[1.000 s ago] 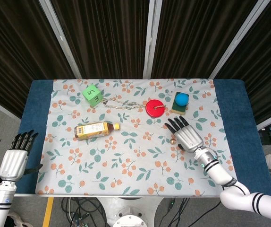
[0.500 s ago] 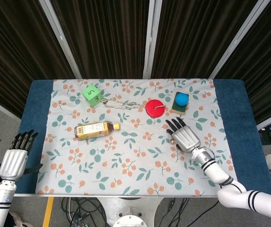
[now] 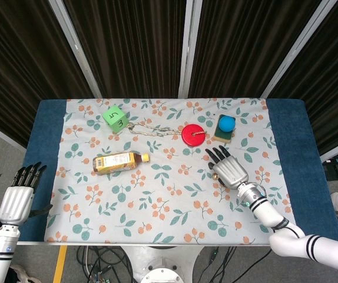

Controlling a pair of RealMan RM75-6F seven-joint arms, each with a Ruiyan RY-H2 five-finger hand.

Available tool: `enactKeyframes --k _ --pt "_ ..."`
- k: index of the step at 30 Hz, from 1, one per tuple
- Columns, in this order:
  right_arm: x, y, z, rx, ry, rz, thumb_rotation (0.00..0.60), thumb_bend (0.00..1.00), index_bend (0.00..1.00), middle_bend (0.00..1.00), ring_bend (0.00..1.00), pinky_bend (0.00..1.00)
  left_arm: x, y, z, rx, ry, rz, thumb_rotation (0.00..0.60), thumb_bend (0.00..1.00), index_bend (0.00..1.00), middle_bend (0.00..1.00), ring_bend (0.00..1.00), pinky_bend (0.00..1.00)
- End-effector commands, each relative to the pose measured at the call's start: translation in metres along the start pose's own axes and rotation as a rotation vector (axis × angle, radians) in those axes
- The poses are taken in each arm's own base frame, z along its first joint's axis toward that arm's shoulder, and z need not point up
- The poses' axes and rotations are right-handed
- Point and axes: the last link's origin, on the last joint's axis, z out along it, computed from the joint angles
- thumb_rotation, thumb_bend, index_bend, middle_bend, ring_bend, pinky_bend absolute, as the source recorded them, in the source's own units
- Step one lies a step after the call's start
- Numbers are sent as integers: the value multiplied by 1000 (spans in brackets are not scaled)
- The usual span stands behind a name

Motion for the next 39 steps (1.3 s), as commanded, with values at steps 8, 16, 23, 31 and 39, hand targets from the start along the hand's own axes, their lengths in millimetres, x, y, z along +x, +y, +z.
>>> enactKeyframes --k 8,16,23,31,39 --pt "-2 0 2 -6 1 2 600 256 448 0 0 0 -2 -2 -1 6 -8 0 600 0 0 0 0 7" --pt "-4 1 3 -10 0 3 600 262 485 7 0 0 -2 -2 -1 9 -10 -1 600 0 0 0 0 7" --pt "-5 0 3 -10 1 7 600 264 515 20 0 0 -3 -3 -2 14 -21 2 600 0 0 0 0 7" --pt "-4 0 4 -10 5 7 600 275 550 37 0 0 -4 -2 -2 11 -24 2 600 0 0 0 0 7" --pt "-4 1 6 -14 4 3 600 283 561 47 0 0 -5 -4 -2 13 -30 0 600 0 0 0 0 7"
